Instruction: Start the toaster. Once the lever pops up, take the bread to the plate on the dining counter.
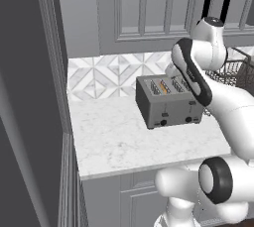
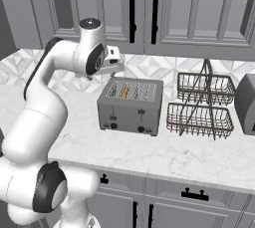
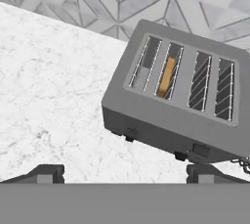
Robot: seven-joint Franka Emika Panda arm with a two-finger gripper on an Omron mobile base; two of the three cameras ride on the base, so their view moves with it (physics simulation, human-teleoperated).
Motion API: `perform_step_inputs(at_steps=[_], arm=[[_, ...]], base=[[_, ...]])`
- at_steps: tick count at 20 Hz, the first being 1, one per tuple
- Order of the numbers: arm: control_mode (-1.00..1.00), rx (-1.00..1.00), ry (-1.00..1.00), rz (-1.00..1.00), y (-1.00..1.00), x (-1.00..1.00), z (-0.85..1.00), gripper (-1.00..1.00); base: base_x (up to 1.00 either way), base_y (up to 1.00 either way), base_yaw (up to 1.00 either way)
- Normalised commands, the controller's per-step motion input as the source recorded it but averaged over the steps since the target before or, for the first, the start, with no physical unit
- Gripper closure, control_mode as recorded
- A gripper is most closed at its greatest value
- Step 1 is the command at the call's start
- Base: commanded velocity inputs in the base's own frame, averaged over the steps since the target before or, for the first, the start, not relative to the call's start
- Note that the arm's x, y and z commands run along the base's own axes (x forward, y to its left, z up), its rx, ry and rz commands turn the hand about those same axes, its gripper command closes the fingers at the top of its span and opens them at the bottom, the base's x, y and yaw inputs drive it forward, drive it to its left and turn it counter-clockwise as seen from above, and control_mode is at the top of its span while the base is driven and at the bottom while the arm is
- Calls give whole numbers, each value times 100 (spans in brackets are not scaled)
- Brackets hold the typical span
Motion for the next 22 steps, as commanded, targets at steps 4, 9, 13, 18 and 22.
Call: perform_step_inputs(at_steps=[4,9,13,18,22], arm=[[-100,-10,-18,-7,12,-21,11,-100],[-100,-1,-10,-10,0,-15,18,-100],[-100,0,-2,-8,0,-3,15,-100],[-100,0,0,0,0,0,0,-100],[-100,0,0,0,0,0,0,-100]], base=[[0,0,0],[0,0,0],[0,0,0],[0,0,0],[0,0,0]])
